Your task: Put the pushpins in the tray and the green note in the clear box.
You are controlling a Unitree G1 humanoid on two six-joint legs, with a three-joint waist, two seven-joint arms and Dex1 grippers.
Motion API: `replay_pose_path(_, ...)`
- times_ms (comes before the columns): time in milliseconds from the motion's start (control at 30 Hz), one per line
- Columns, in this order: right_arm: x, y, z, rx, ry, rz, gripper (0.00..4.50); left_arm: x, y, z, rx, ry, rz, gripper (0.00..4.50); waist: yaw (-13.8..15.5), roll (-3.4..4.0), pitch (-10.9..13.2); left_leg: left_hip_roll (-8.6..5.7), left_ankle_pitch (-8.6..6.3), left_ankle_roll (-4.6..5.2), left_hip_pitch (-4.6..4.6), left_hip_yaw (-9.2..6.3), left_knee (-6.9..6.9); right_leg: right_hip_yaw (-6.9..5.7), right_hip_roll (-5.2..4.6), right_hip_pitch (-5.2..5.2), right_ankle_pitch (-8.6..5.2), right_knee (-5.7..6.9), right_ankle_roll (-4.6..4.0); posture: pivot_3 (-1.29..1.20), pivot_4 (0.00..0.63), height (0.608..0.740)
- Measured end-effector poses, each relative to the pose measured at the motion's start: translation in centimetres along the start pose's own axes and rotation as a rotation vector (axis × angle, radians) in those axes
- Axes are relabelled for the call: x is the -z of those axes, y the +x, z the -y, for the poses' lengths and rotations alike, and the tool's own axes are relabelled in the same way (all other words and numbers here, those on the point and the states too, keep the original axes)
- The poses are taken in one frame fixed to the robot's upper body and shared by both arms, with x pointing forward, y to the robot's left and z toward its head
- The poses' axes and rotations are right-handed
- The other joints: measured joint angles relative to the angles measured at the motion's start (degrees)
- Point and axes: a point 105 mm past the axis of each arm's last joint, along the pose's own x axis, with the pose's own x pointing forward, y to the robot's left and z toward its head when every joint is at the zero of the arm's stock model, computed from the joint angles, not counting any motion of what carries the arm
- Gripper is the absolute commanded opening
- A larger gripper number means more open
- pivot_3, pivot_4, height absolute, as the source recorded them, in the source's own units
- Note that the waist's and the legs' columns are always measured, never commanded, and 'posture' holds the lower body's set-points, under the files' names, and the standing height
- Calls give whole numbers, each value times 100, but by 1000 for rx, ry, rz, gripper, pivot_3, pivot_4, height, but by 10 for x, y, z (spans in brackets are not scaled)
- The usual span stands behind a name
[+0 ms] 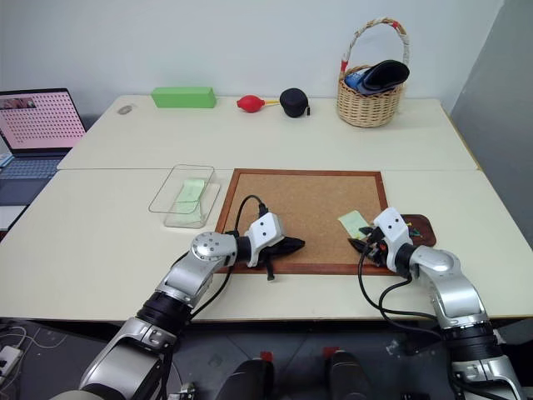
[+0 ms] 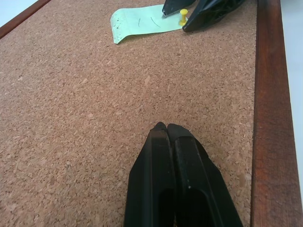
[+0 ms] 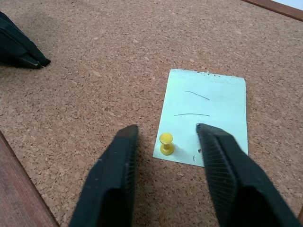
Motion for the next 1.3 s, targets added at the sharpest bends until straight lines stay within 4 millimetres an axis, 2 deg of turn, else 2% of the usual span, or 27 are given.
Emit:
replay_pose_path(167,0,-2,1,-1,10,5,250,0,0,0,0,0,0,0,0,0,0,0,0,0,0,0,0,-1,0,0,0,0,0,0,150,740)
replay_pose_path(233,1,-2,0,-10,13,6,23,0,0,0,0,0,0,0,0,0,0,0,0,0,0,0,0,0,0,0,0,0,0,0,150,740)
replay_pose_path(533,-3,-5,0,-25,-25,7,23,-1,0,0,0,2,2,0,0,0,0,0,0,0,-3,0,0,-1,0,-2,0,0,0,0,150,740)
replay_pose_path(600,-14,-7,-1,-33,-63,30,23,0,0,0,-1,1,1,0,-1,0,0,0,0,0,-2,-1,0,-1,0,-3,0,0,0,0,150,740)
replay_pose_path(700,-50,-7,-4,-52,-153,117,23,0,-1,-1,-7,-2,1,0,-4,-1,-1,1,0,0,0,-4,0,-4,0,-1,0,0,0,0,150,740)
replay_pose_path(733,-55,-8,-5,-57,-165,131,23,0,-1,-1,-7,-2,3,0,-3,-1,-1,1,0,0,-1,-4,0,-5,0,-1,-1,-1,-1,0,150,740)
replay_pose_path(800,-62,-8,-8,-70,-178,152,23,-1,1,0,-6,-6,11,0,0,-2,-1,0,0,0,-4,-4,0,-4,-1,-1,-1,-3,-1,0,150,740)
replay_pose_path(933,-62,-8,-9,-77,-171,152,23,-6,4,-4,-48,-14,60,0,20,-7,4,-3,0,0,-12,-5,1,-4,-4,-7,1,-3,1,0,150,740)
replay_pose_path(1100,-67,-7,-9,-81,-170,153,0,-14,-1,-16,-120,-41,129,914,-2,-25,40,0,0,0,-33,-10,-3,-10,0,-29,15,-1,24,0,150,740)
replay_pose_path(1300,-76,-4,-9,-88,-142,153,0,-44,-12,-29,-134,97,202,1948,3,-27,52,-3,0,-1,-57,-11,-7,-10,-2,-50,15,-6,24,0,150,740)
